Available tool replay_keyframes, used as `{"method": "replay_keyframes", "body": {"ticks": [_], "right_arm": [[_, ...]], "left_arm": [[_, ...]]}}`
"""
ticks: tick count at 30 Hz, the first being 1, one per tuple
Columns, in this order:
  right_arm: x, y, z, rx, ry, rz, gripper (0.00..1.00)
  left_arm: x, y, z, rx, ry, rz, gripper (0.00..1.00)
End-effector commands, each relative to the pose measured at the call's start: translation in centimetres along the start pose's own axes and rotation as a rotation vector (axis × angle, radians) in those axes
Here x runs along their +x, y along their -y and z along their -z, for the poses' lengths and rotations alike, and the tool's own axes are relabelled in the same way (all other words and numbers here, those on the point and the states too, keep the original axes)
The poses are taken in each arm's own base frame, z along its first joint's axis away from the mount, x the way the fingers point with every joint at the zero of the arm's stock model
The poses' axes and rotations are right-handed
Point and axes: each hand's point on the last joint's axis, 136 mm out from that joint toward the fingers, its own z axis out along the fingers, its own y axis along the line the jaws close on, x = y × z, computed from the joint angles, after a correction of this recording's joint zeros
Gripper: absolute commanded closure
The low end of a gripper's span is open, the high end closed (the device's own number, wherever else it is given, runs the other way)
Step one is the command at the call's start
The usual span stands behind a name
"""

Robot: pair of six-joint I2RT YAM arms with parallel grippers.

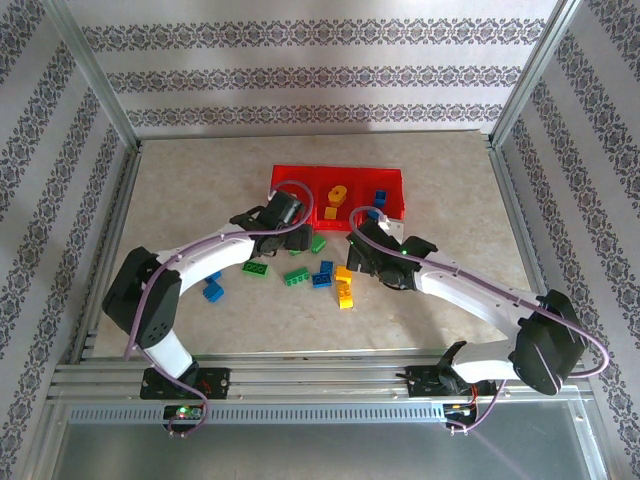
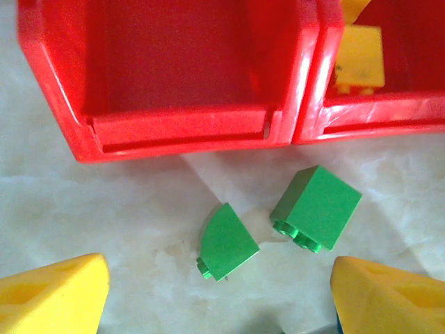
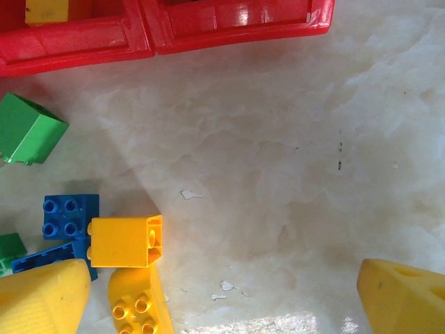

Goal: Sort the legos into containers by color
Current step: Pick up the lego from the center of the table.

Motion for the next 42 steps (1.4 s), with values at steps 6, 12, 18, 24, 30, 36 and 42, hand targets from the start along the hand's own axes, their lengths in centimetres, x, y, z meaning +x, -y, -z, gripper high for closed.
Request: {"method": "replay_keyframes", "body": {"ticks": [6,12,18,24,30,36,42], "right_arm": [[-0.5,0.0,0.2,0.015,0.017,-0.020,0.02],[-0.6,0.2,0.1,0.012,0.018,-0.028,0.02],[-0.5,0.2,-0.3,0.010,0.005,-0.034,0.02],[-0.4,0.3,-0.4,0.011,0.002,-0.037,0.02],[-0.4,0.2,-0.6,0.007,-0.005,-0.040,0.02],[-0.4,0.0,-0.7,0.005,-0.009,-0.039,0.02],[-0.4,-0.1,-0.8,0.002,-0.012,-0.041,0.02]], "left_arm": [[1.3,-0.9,-3.0,-0.036,-0.047,0.048,0.20],[1.6,-1.6,-4.4,-0.060,-0.061,0.073,0.24],[1.9,-2.1,-5.5,-0.078,-0.075,0.090,0.26],[2.5,-2.7,-5.6,-0.096,-0.088,0.091,0.34],[2.9,-3.9,-6.0,-0.131,-0.096,0.120,0.38],[2.6,-5.0,-6.1,-0.167,-0.085,0.142,0.42],[2.6,-5.2,-6.5,-0.163,-0.093,0.154,0.43]]}}
